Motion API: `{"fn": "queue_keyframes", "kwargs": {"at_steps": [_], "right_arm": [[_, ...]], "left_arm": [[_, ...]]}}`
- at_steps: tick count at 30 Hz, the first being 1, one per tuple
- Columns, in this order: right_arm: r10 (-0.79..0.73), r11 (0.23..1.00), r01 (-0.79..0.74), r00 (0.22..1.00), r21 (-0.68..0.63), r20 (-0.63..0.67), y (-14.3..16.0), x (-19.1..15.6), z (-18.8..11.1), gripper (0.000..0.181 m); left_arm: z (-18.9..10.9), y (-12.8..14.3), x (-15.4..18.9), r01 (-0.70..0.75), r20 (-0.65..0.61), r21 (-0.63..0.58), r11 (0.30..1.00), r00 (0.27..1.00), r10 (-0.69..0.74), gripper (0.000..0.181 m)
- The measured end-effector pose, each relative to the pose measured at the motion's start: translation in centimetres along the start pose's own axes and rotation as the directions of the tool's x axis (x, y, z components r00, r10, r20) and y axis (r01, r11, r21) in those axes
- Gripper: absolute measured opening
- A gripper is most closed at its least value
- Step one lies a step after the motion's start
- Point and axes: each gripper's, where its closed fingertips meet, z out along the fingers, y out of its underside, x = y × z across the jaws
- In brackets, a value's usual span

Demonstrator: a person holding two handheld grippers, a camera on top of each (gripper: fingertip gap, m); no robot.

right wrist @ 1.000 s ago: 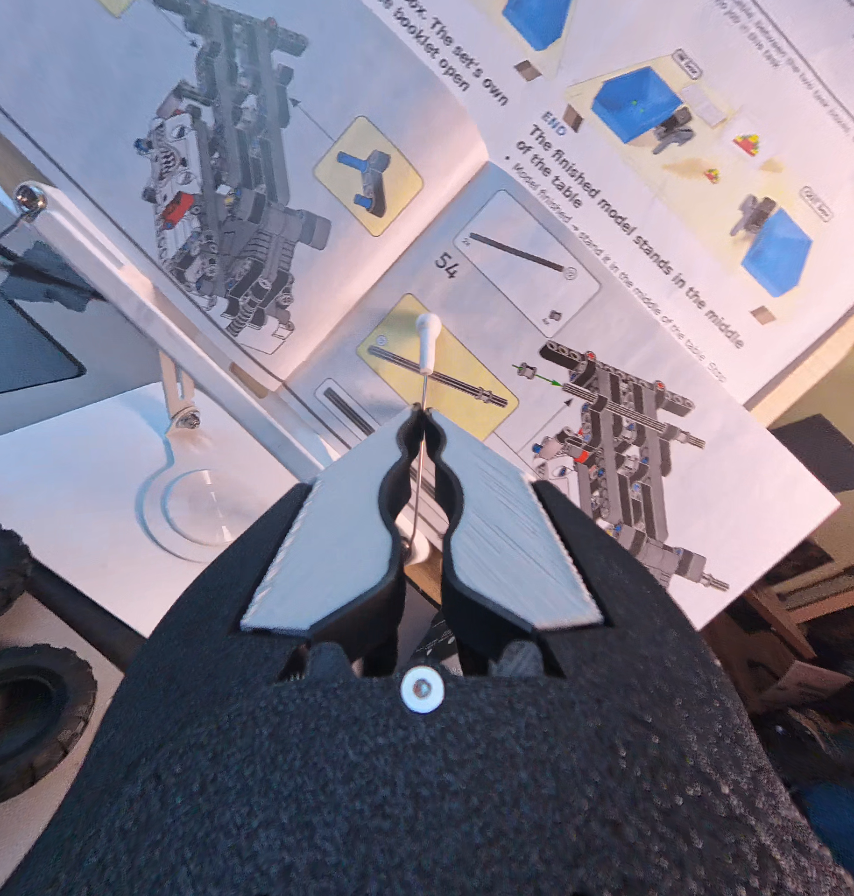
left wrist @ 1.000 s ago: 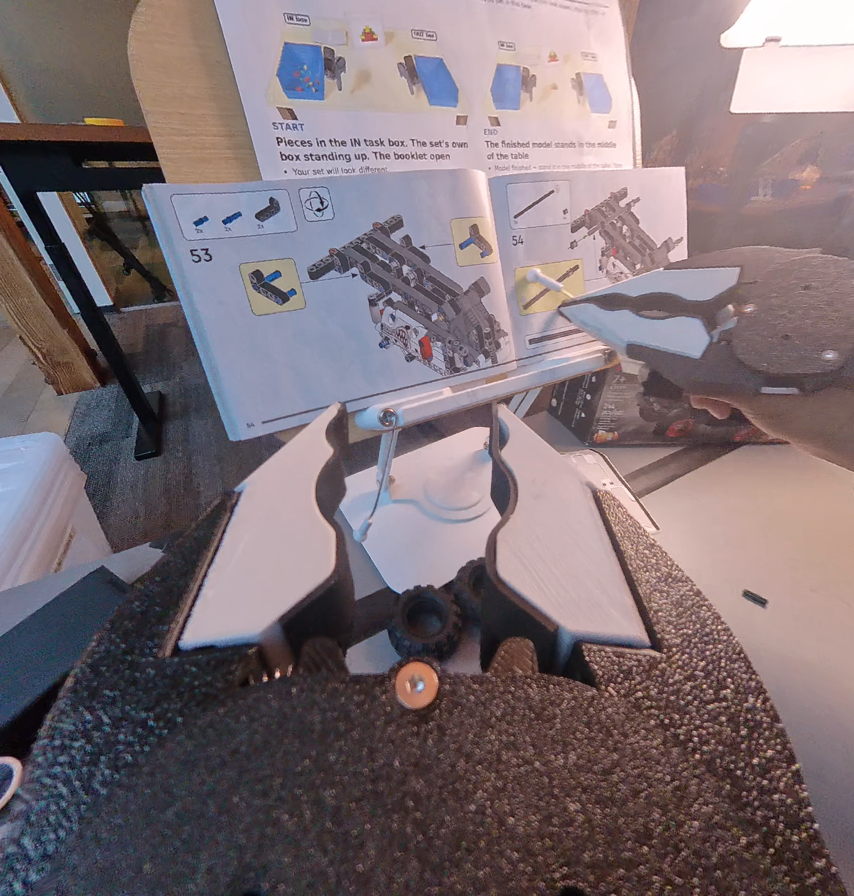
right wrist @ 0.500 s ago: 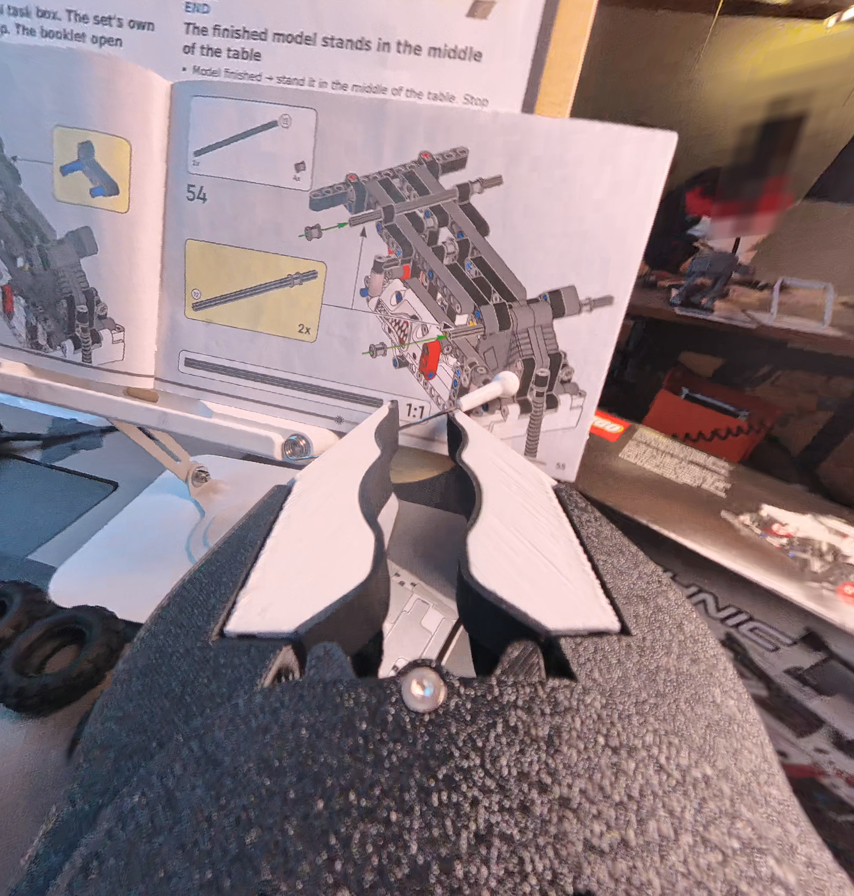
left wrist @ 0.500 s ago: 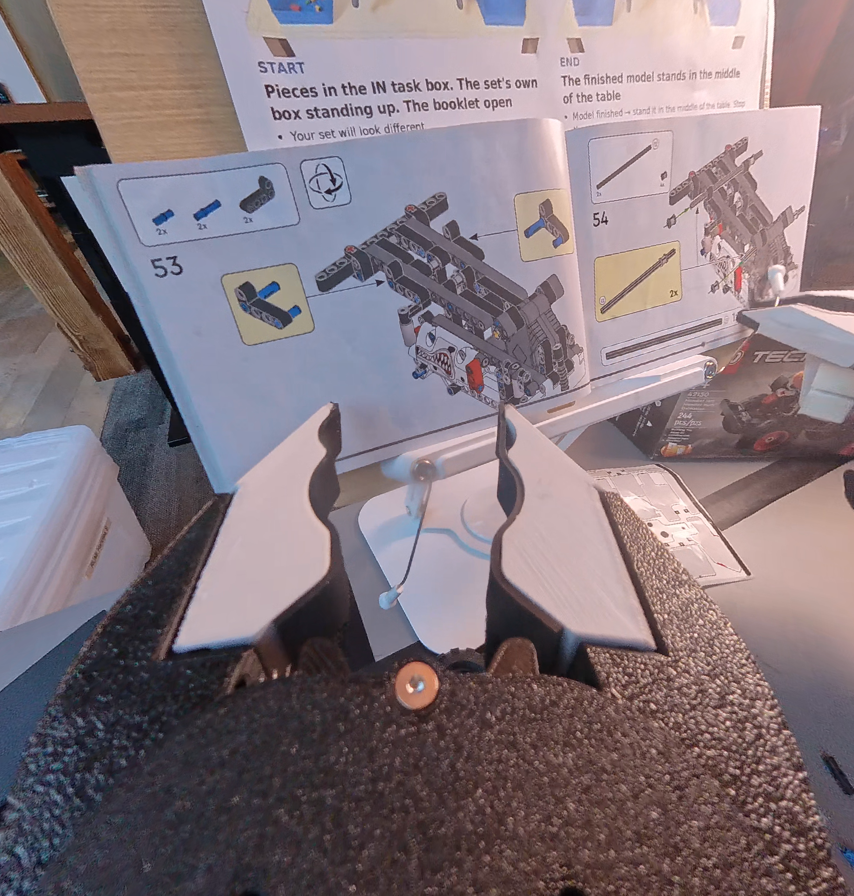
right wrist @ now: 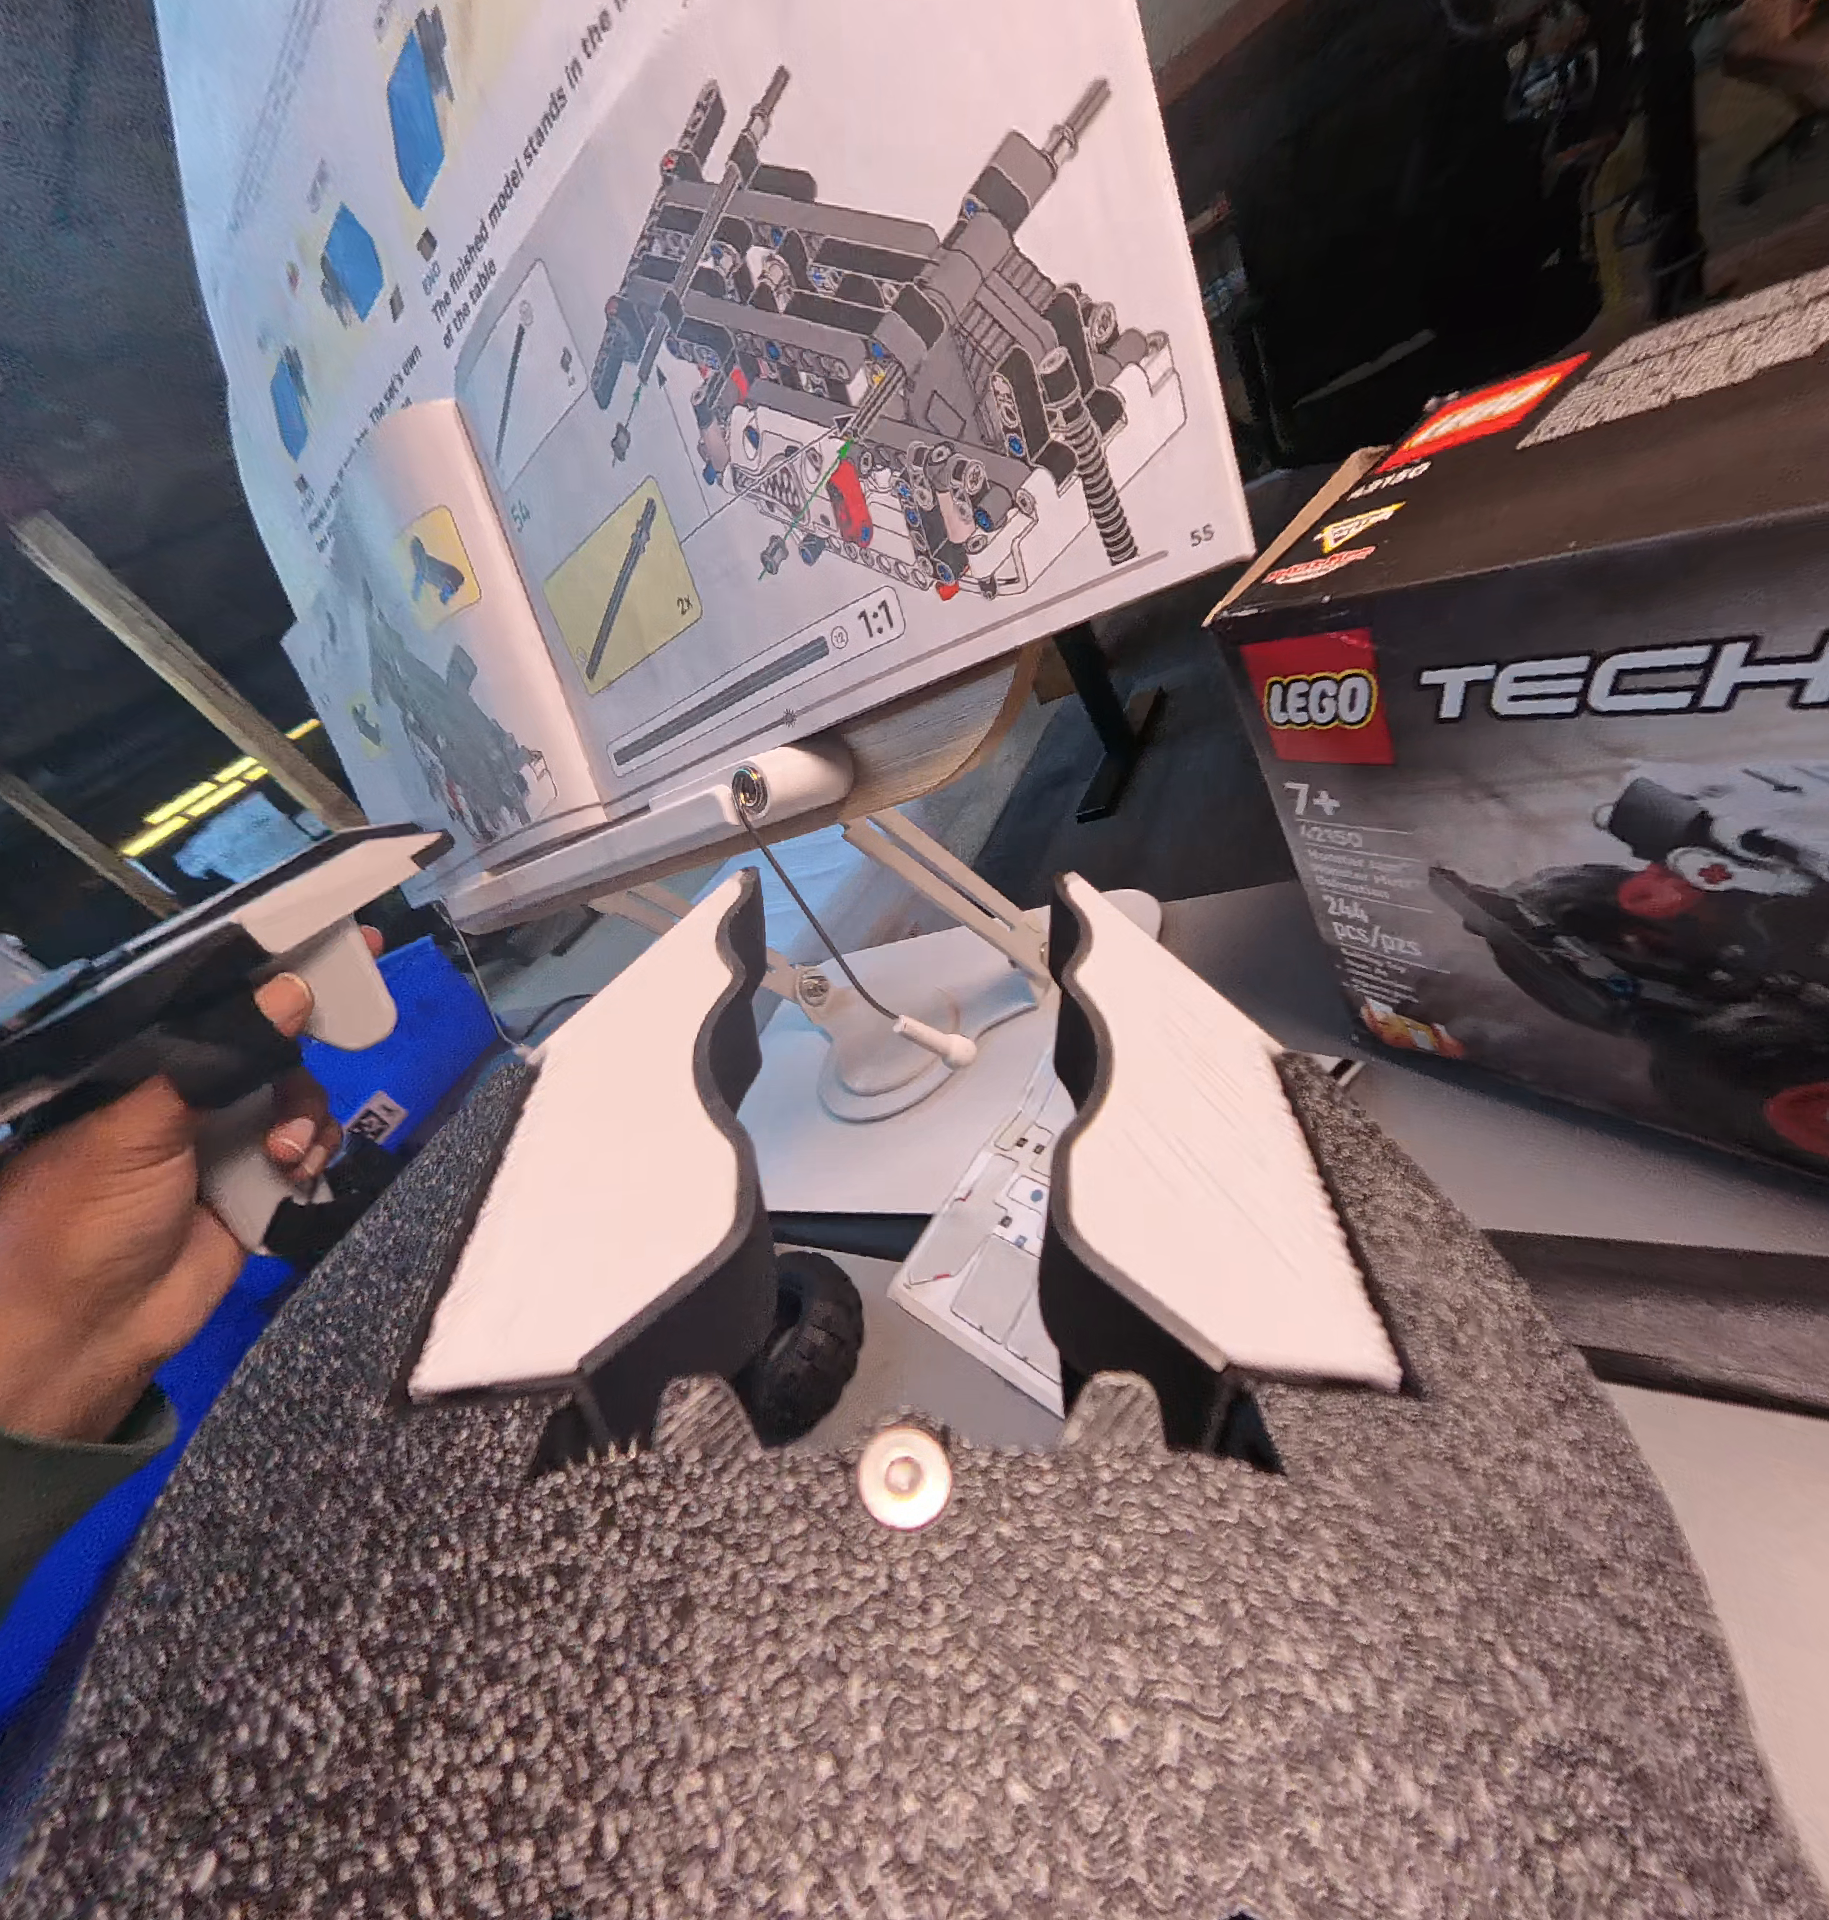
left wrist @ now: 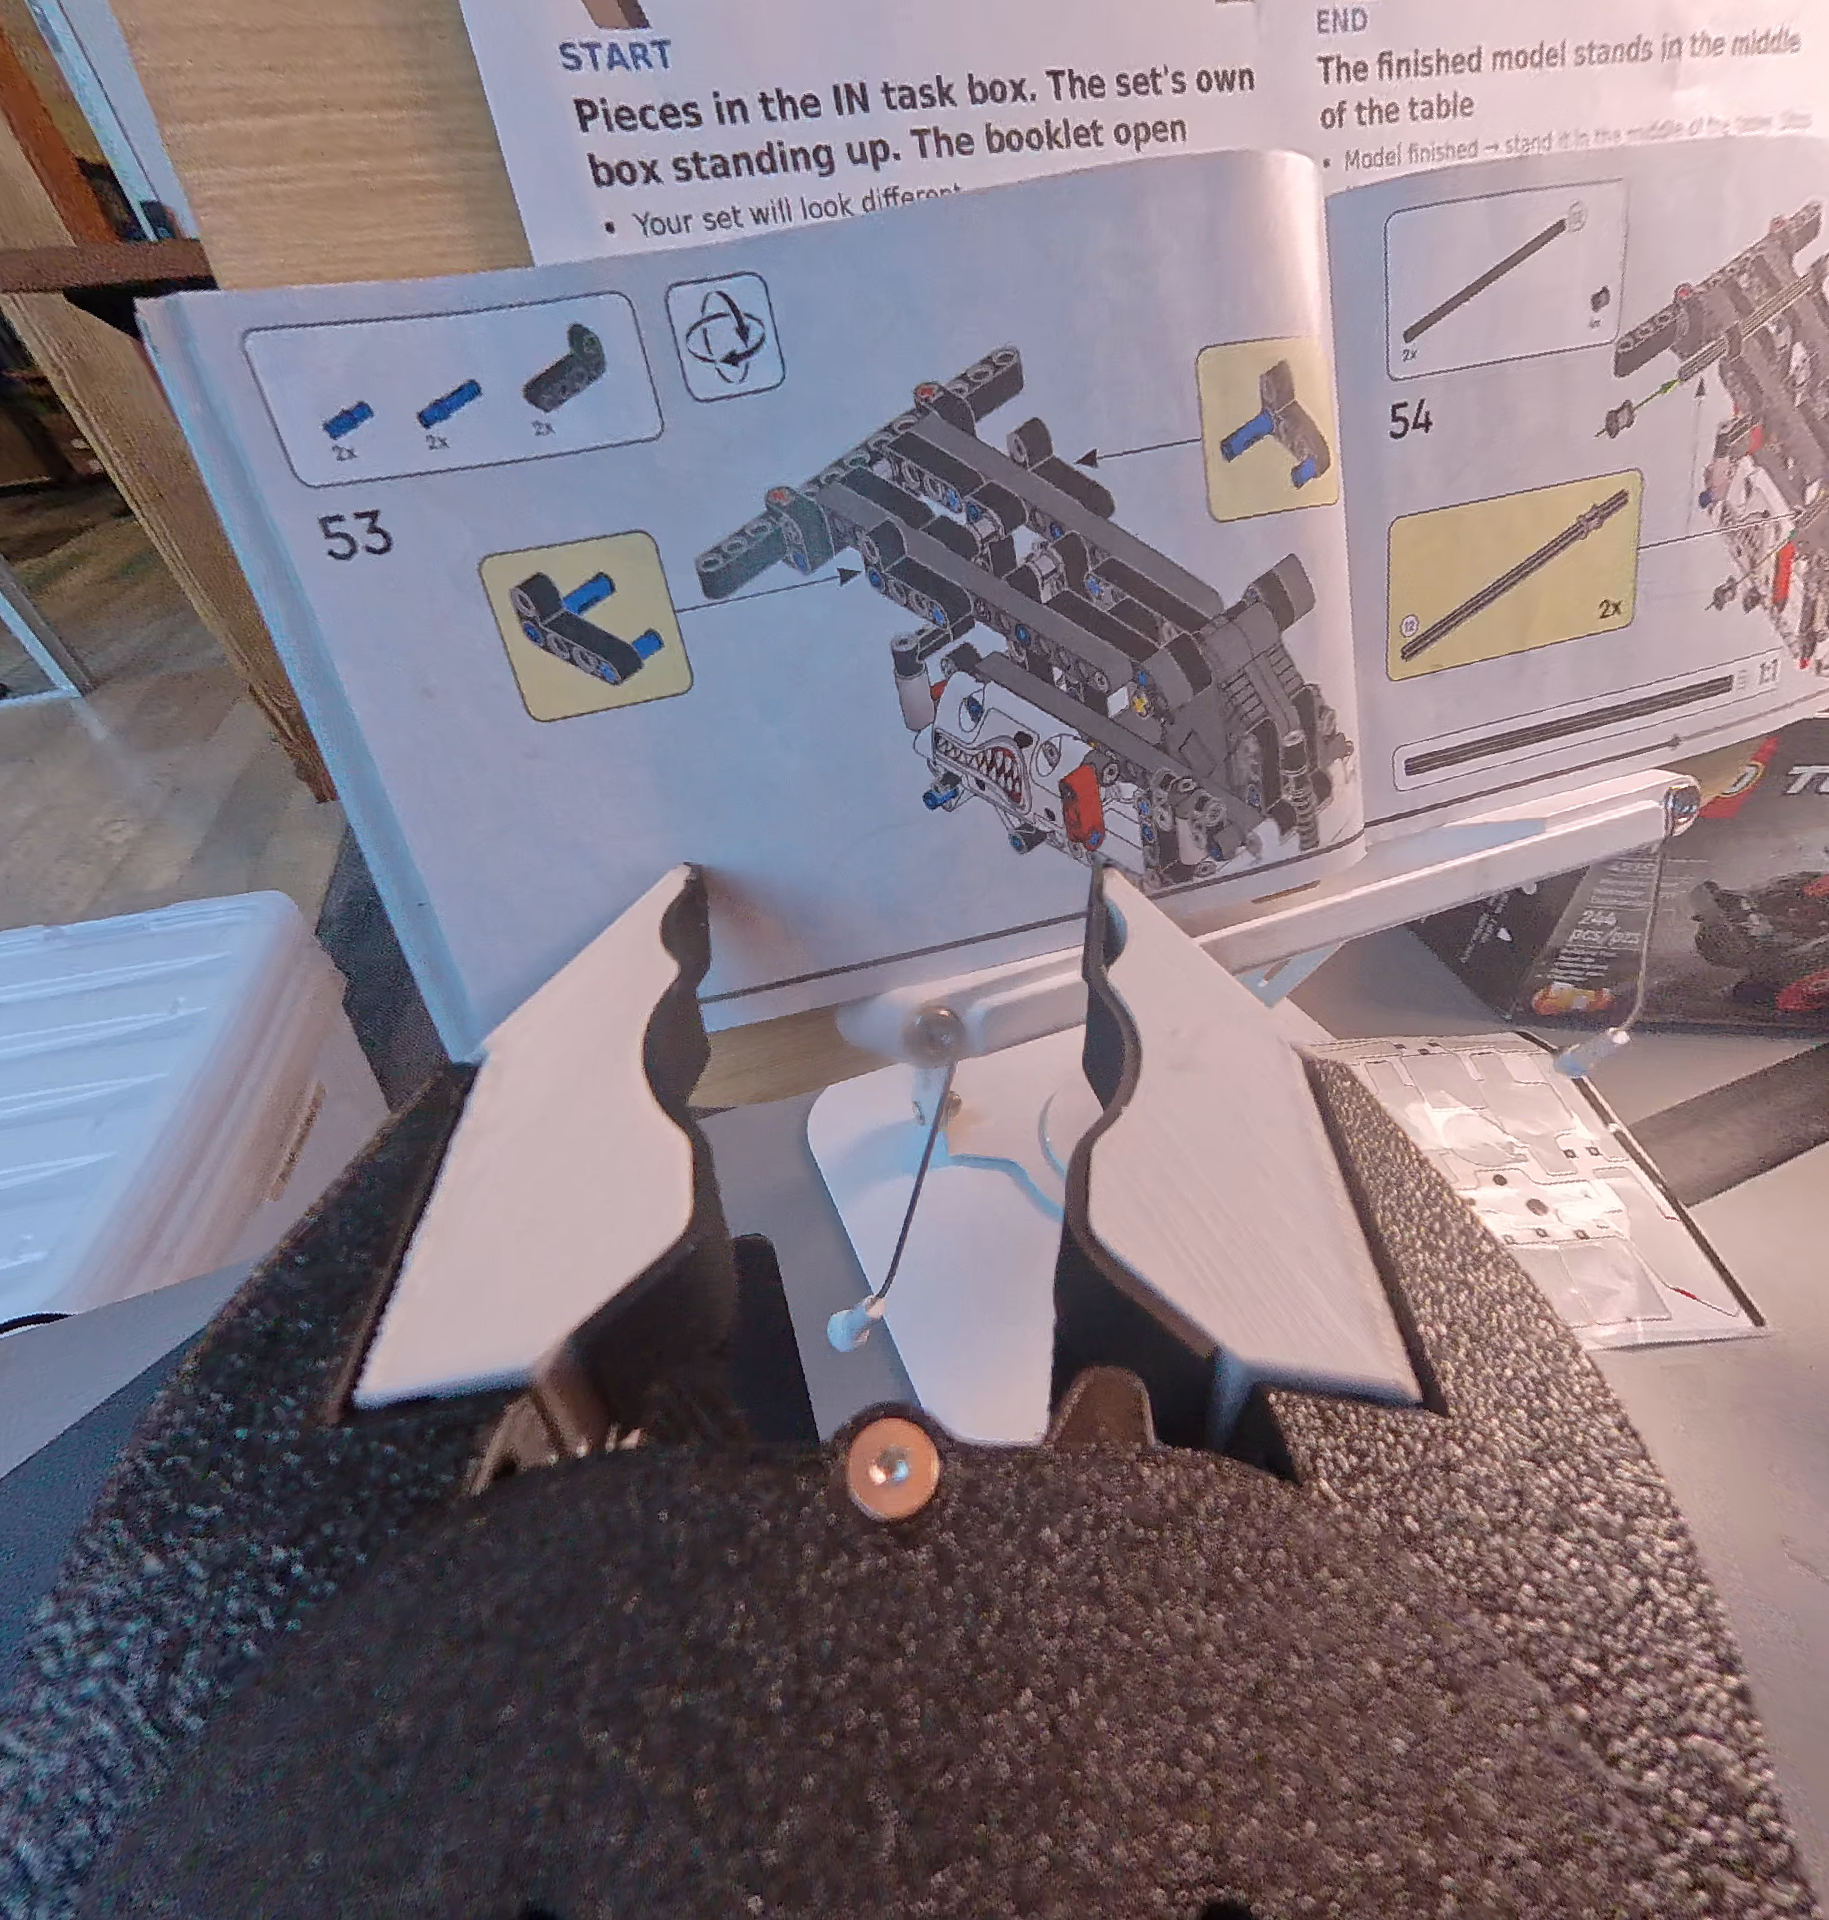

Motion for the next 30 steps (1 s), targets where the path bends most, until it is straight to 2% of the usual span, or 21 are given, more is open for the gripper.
{"fn": "queue_keyframes", "kwargs": {"at_steps": [3,8,16,20,24,25,28,30], "right_arm": [[-0.135,0.99,0.136,0.99,0.029,-0.028,-0.9,-0.9,-1.2,0.053],[-0.271,0.962,0.27,0.962,0.041,0.021,-1.5,-4.4,-1.4,0.053],[-0.433,0.901,0.434,0.897,0.01,0.094,-0.3,-8.8,0.9,0.052],[-0.487,0.872,0.489,0.866,0.008,0.115,-0.9,-11.2,3.7,0.054],[-0.575,0.815,0.579,0.814,-0.036,0.084,-1.6,-12.2,7.2,0.059],[-0.61,0.788,0.613,0.79,-0.056,0.058,-1.7,-11.9,7.9,0.055],[-0.683,0.73,0.681,0.729,-0.066,-0.042,-3.0,-10.5,8.4,0.015],[-0.661,0.75,0.66,0.748,-0.041,-0.057,-3.8,-9.9,7.9,0.011]], "left_arm": [[0.1,0.1,-0.1,-0.015,0.027,0.015,1.0,1.0,0.015,0.055],[0.2,0.0,0.9,-0.041,0.019,0.016,0.999,0.999,0.041,0.026],[0.7,-0.3,3.2,-0.031,-0.05,0.033,0.999,0.998,0.032,0.02],[1.0,-0.8,5.0,-0.056,-0.084,0.048,0.997,0.995,0.06,0.022],[1.1,-1.4,8.1,-0.068,-0.196,0.085,0.994,0.977,0.084,0.025],[1.0,-1.3,8.9,-0.078,-0.232,0.084,0.993,0.968,0.096,0.027],[0.0,-1.9,9.3,-0.087,-0.254,0.124,0.988,0.96,0.116,0.028],[-1.0,-2.8,8.3,-0.064,-0.23,0.172,0.983,0.968,0.103,0.029]]}}
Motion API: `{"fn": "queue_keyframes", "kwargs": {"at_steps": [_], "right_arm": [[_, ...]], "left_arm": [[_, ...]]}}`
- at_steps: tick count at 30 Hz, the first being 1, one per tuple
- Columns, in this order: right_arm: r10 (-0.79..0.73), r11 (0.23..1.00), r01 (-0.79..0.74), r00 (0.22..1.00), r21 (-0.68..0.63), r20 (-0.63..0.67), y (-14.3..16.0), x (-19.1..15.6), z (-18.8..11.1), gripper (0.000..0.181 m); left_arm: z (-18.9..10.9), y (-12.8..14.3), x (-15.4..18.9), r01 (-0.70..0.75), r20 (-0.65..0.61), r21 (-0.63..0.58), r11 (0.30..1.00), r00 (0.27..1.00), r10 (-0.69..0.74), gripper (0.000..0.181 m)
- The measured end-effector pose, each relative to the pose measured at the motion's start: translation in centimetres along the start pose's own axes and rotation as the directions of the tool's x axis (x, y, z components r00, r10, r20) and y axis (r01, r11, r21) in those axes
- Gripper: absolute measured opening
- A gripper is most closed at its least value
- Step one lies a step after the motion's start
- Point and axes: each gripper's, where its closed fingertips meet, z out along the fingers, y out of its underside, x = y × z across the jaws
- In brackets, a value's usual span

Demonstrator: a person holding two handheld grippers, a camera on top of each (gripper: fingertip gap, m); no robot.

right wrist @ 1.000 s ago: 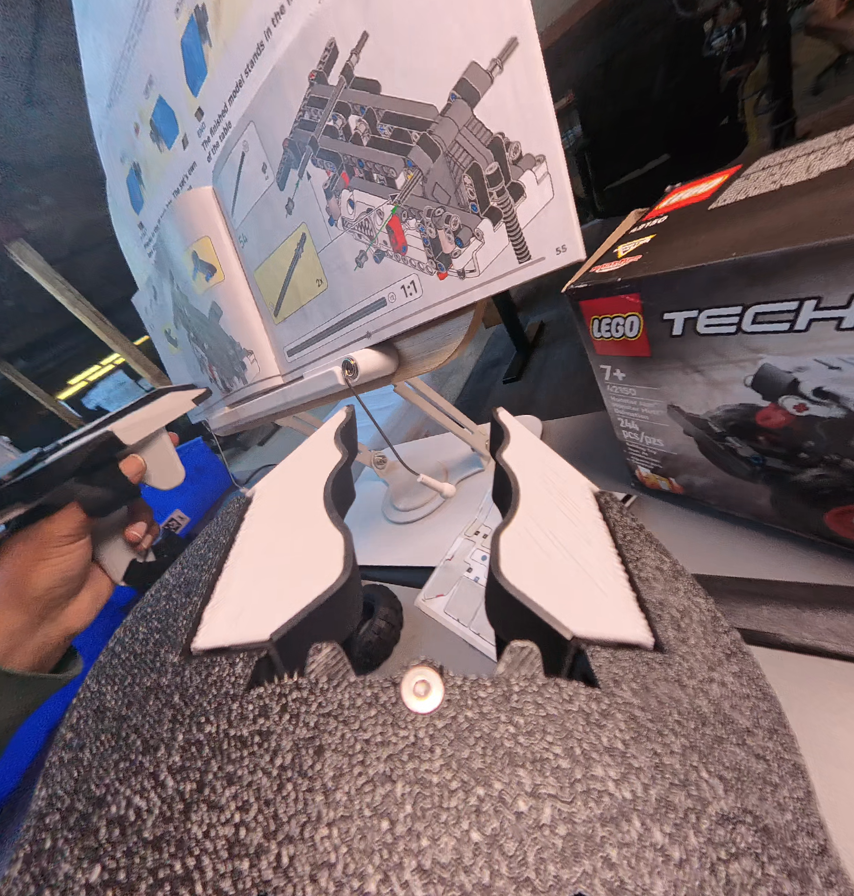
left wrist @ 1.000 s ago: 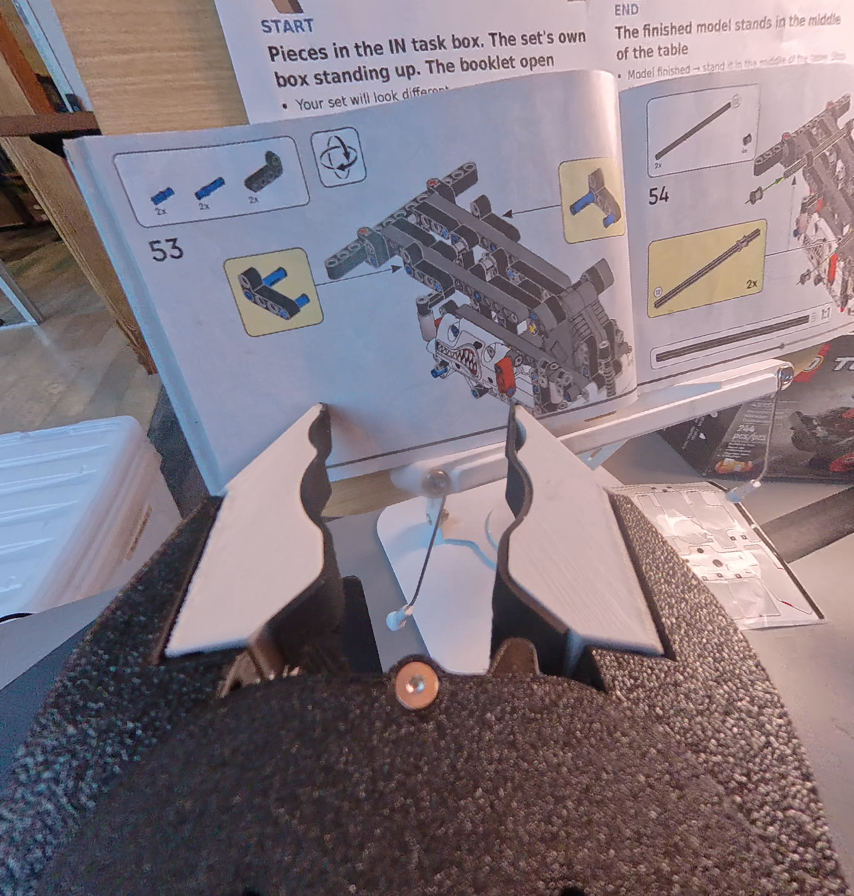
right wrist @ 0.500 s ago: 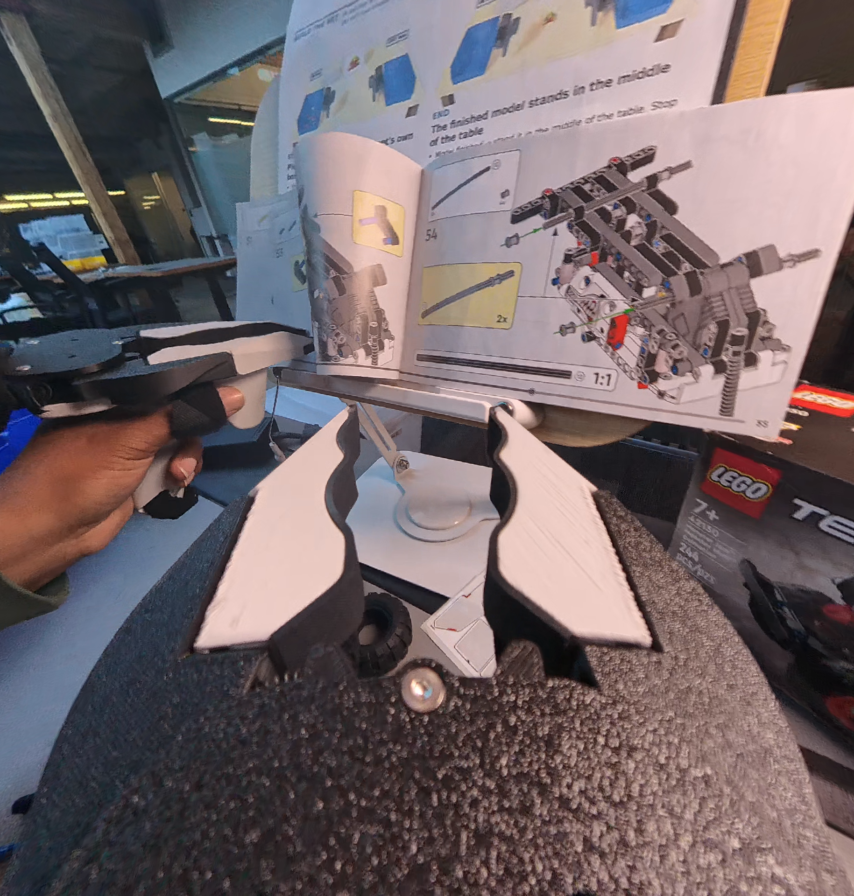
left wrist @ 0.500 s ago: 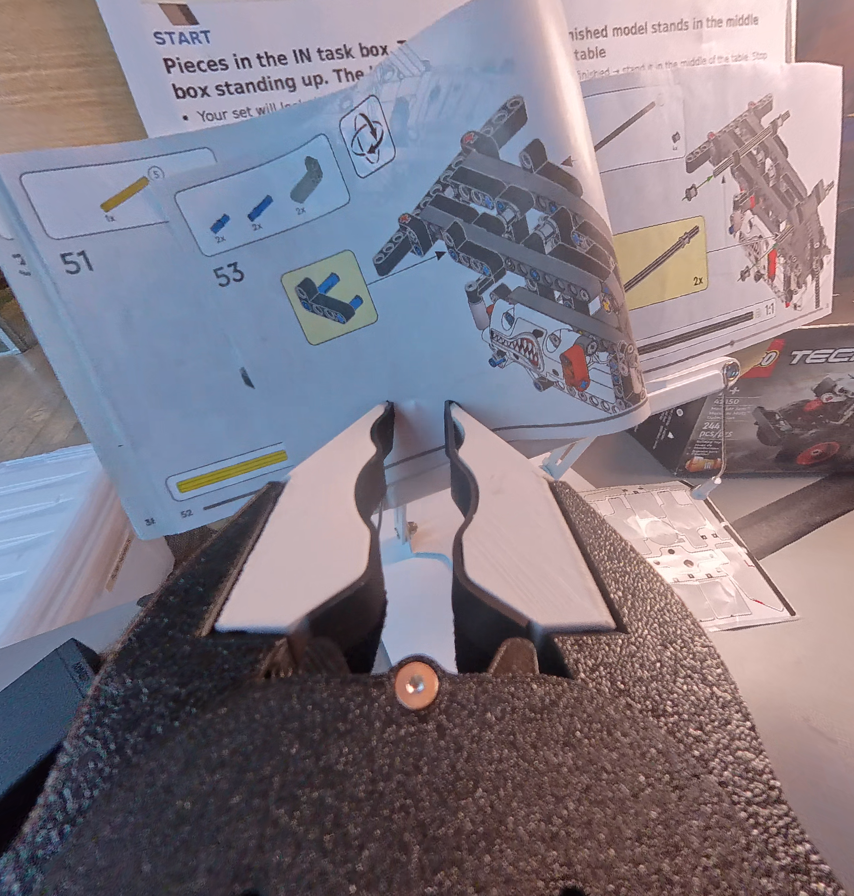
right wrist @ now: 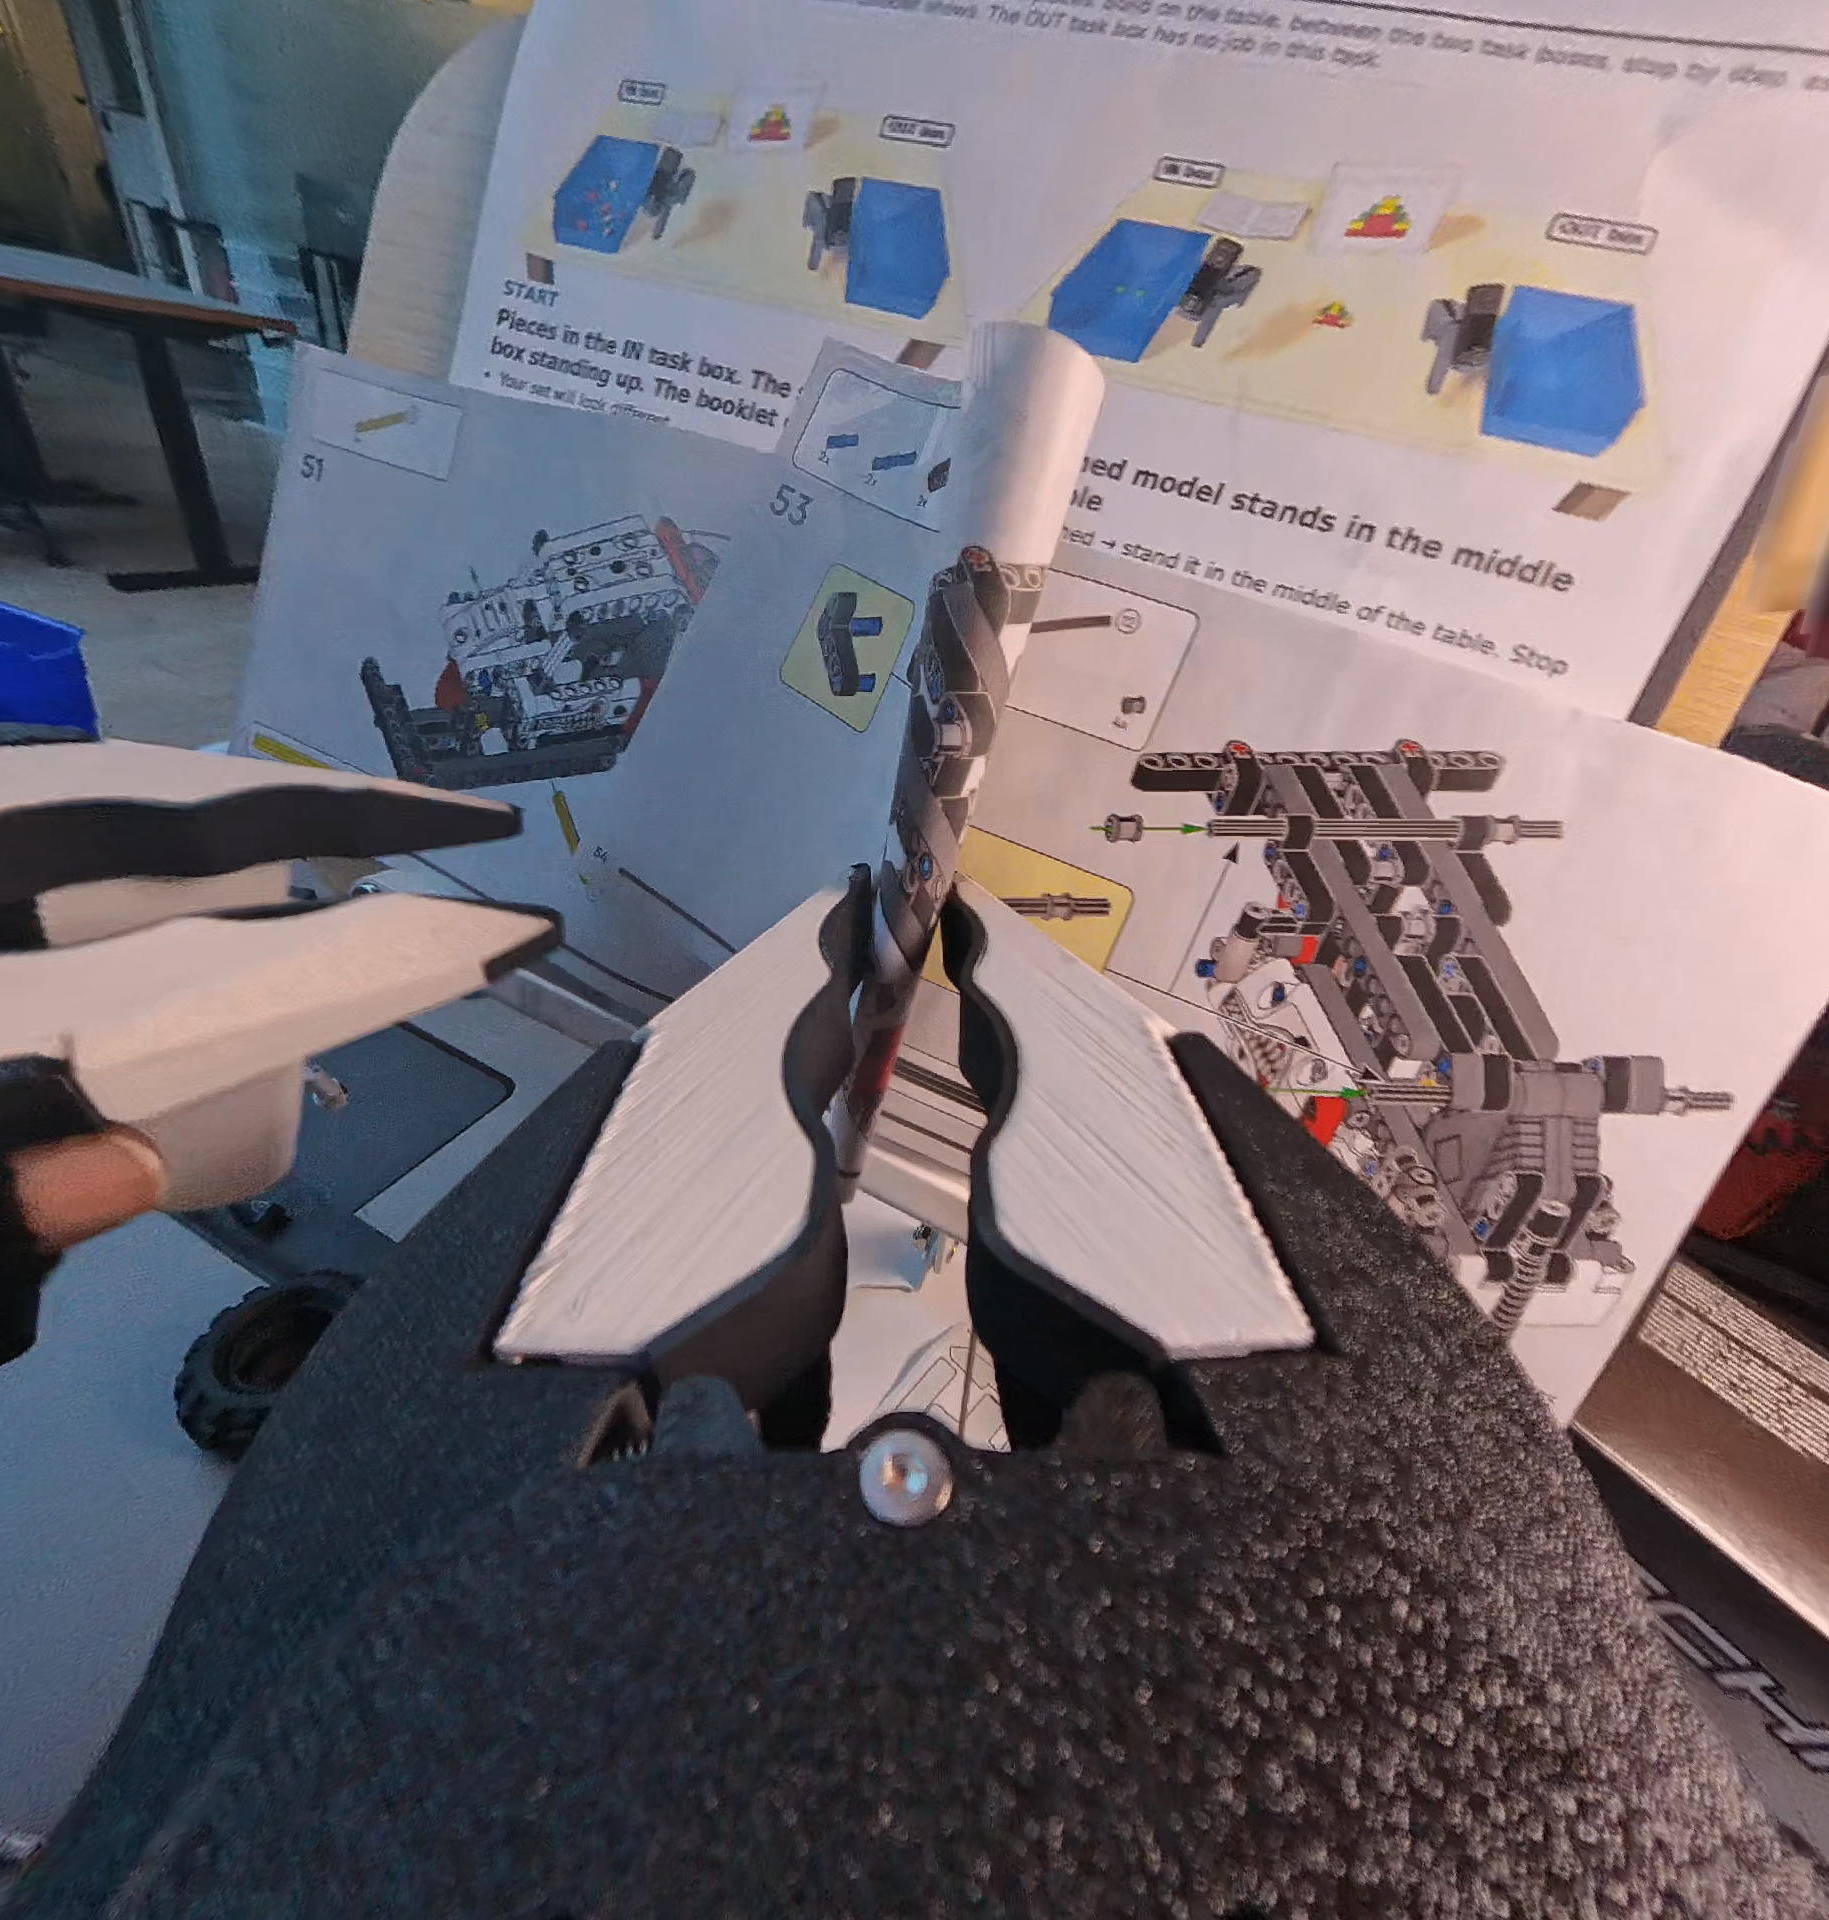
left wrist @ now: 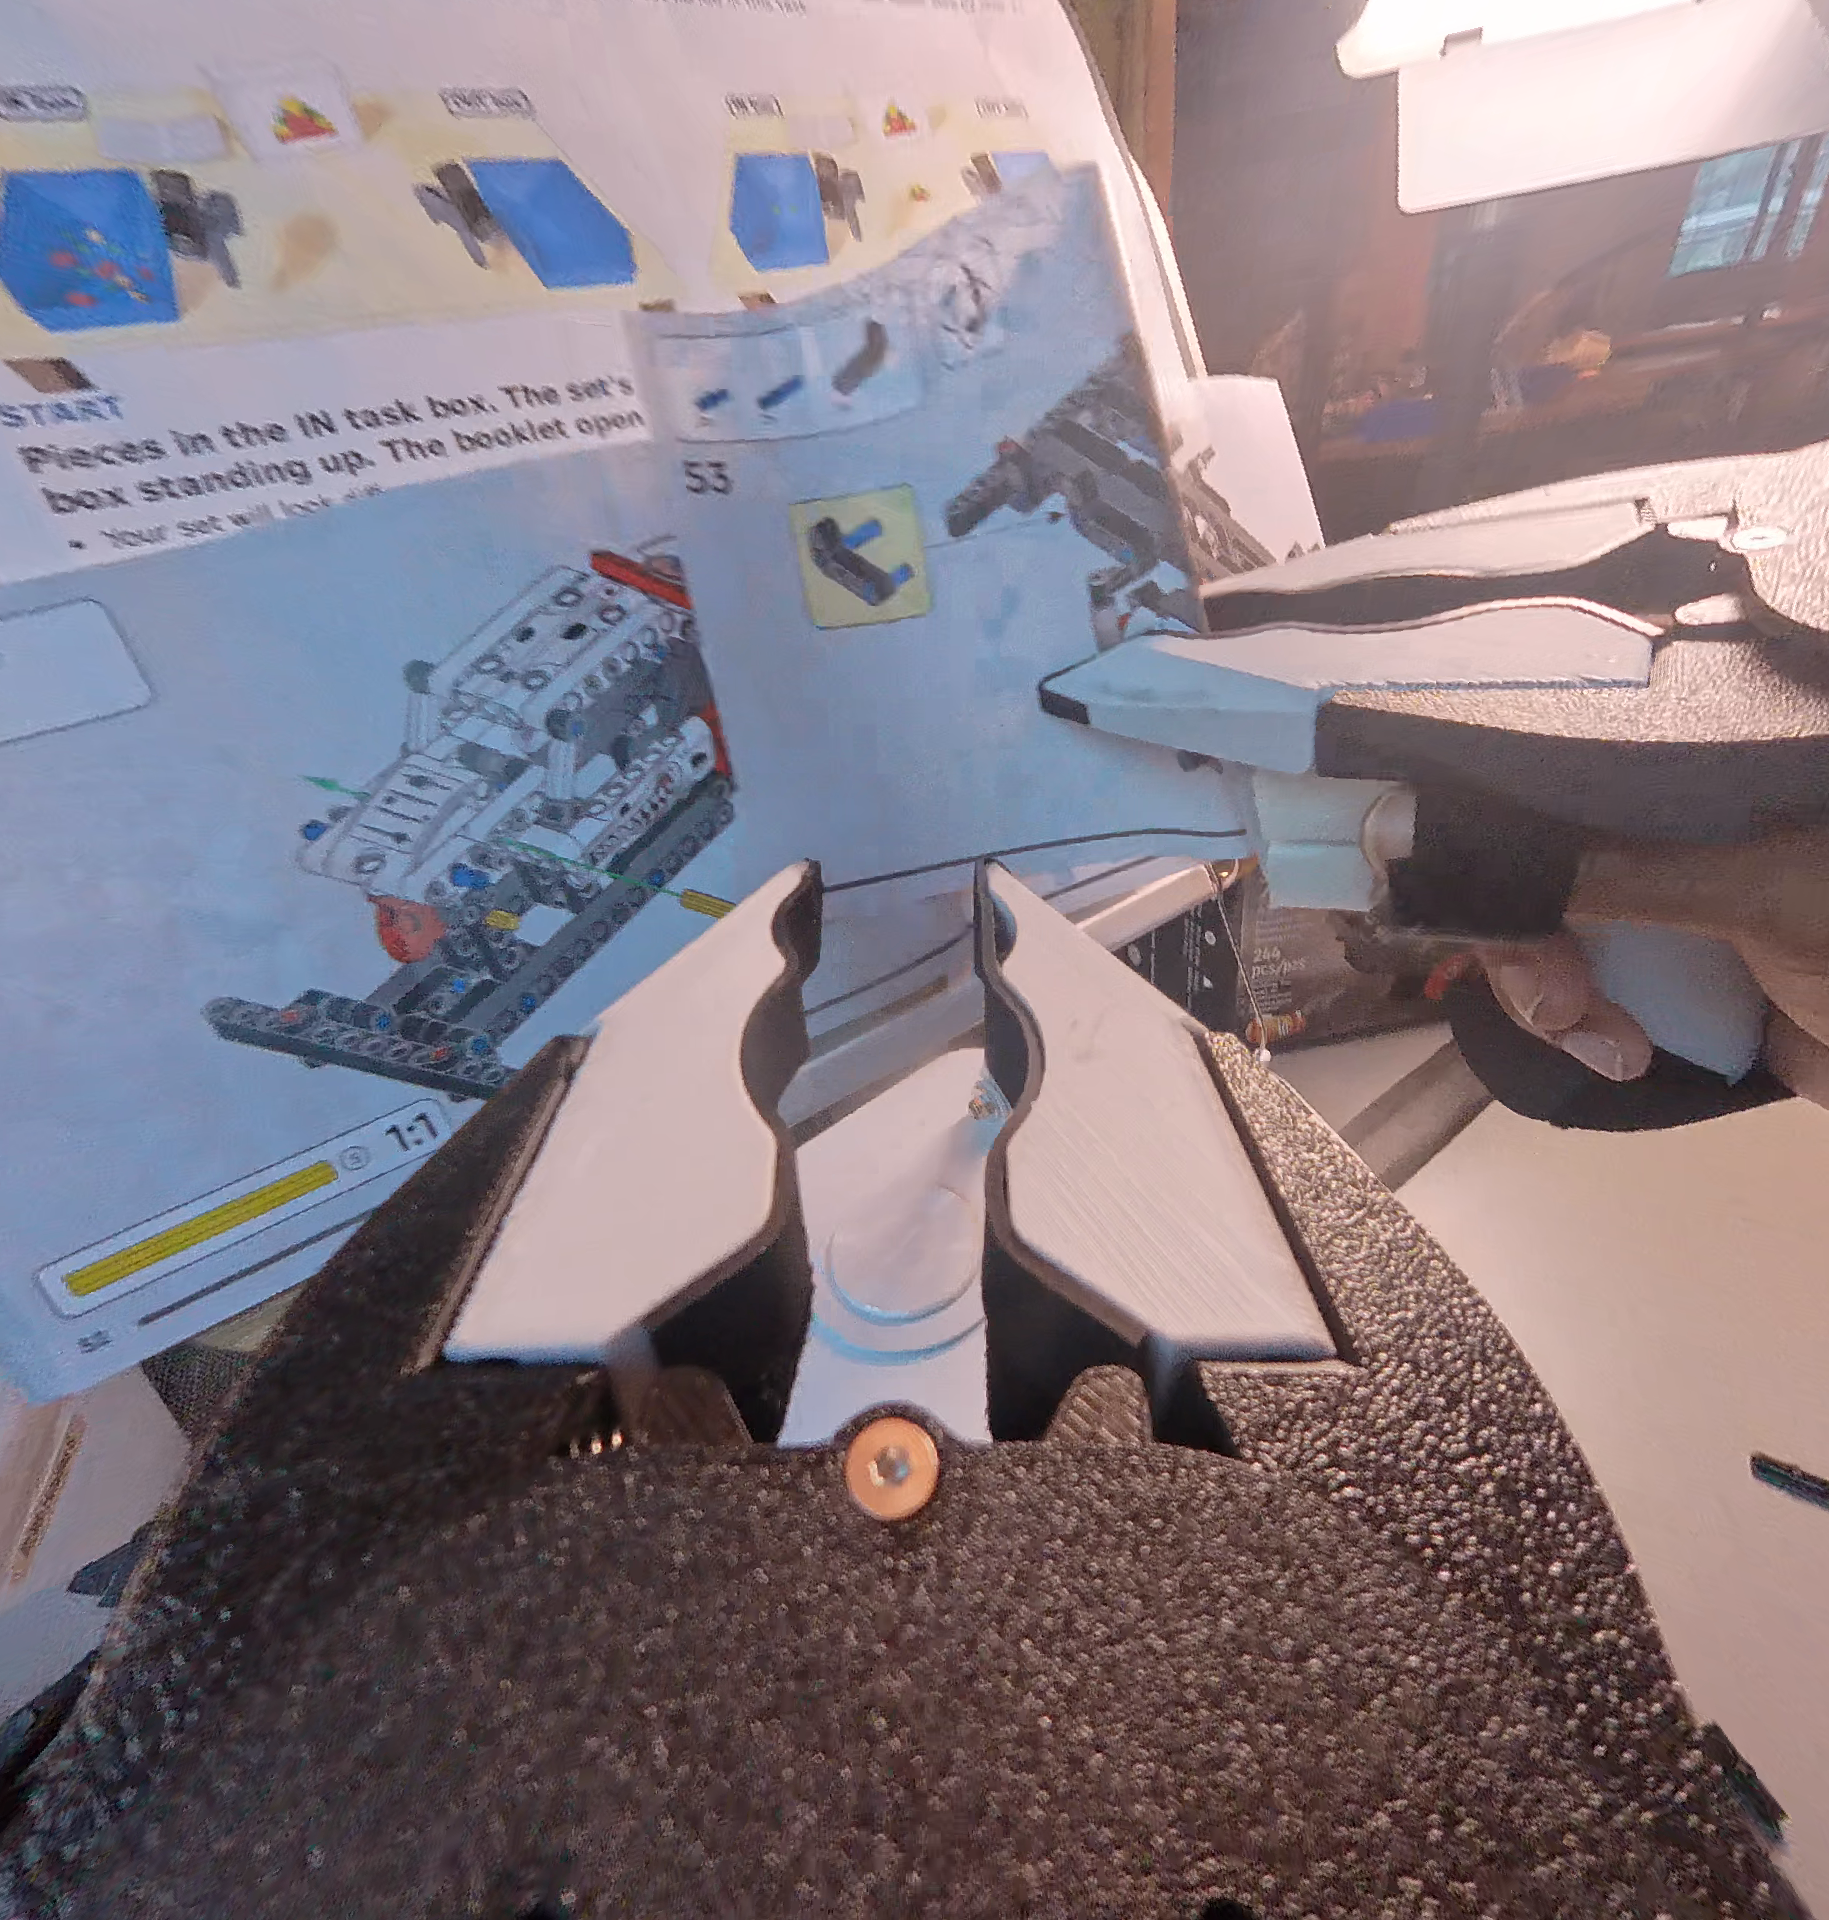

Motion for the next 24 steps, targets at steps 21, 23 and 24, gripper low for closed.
{"fn": "queue_keyframes", "kwargs": {"at_steps": [21,23,24], "right_arm": [[0.126,0.992,-0.128,0.987,-0.013,-0.1,3.2,6.2,-4.4,0.021],[0.129,0.991,-0.13,0.987,-0.012,-0.099,3.4,6.3,-5.1,0.022],[0.133,0.991,-0.135,0.986,-0.006,-0.096,3.4,6.3,-5.5,0.023]], "left_arm": [[2.4,-0.7,5.2,0.103,-0.224,-0.072,0.992,0.968,-0.116,0.012],[2.6,-1.1,6.0,0.091,-0.237,-0.067,0.994,0.966,-0.104,0.012],[2.7,-1.2,6.4,0.083,-0.239,-0.067,0.994,0.966,-0.097,0.012]]}}
